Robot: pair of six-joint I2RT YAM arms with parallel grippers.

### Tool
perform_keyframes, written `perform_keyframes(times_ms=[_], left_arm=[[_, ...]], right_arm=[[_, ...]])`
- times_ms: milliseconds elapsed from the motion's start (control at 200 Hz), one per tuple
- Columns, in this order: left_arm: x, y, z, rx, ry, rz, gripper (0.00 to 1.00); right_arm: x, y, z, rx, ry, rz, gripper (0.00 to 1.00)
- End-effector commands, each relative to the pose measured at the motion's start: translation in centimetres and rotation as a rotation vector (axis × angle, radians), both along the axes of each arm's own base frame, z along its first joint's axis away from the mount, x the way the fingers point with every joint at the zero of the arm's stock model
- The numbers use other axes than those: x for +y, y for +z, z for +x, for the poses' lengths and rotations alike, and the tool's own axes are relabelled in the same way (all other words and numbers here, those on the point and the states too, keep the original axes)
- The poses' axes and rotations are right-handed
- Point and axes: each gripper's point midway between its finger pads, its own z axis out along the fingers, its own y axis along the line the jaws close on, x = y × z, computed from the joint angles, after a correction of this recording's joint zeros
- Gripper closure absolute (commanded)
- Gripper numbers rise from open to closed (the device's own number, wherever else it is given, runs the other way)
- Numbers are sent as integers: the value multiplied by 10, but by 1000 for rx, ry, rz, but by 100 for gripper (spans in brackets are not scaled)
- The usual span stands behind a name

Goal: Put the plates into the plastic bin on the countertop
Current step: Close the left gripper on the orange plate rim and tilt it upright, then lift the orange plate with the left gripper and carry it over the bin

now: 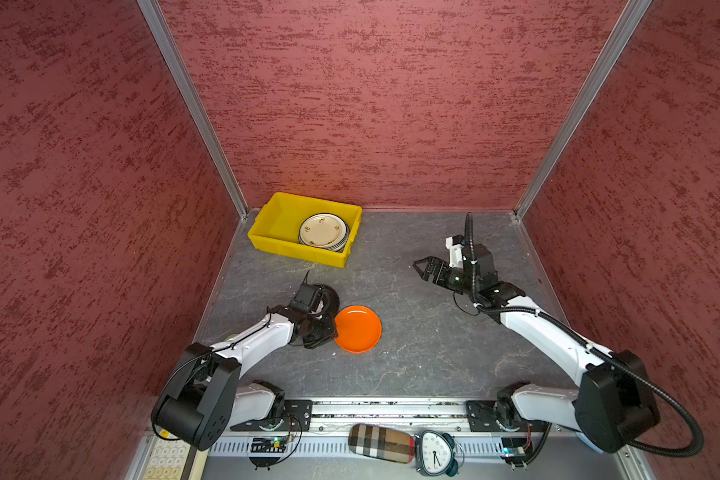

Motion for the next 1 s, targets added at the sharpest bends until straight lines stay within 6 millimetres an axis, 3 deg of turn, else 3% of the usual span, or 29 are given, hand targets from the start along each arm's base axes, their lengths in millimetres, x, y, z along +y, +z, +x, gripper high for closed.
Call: perform_keyframes(times_ms=[0, 346, 526, 746, 997], left_arm=[[-8, 12, 12, -41, -8, -3, 98], [-25, 36, 40, -137, -37, -30, 100], [-42, 56, 69, -205, -50, -72, 100], [-62, 68, 98, -250, -64, -108, 100], [-92, 107, 134, -352, -104, -166, 100]], right_arm=[[-2, 2, 4, -5, -6, 11, 1], [-2, 2, 0, 17, -8, 35, 1], [-8, 1, -9, 15, -21, 34, 1], [-17, 0, -20, 15, -43, 26, 1], [-20, 6, -21, -10, -61, 39, 1]])
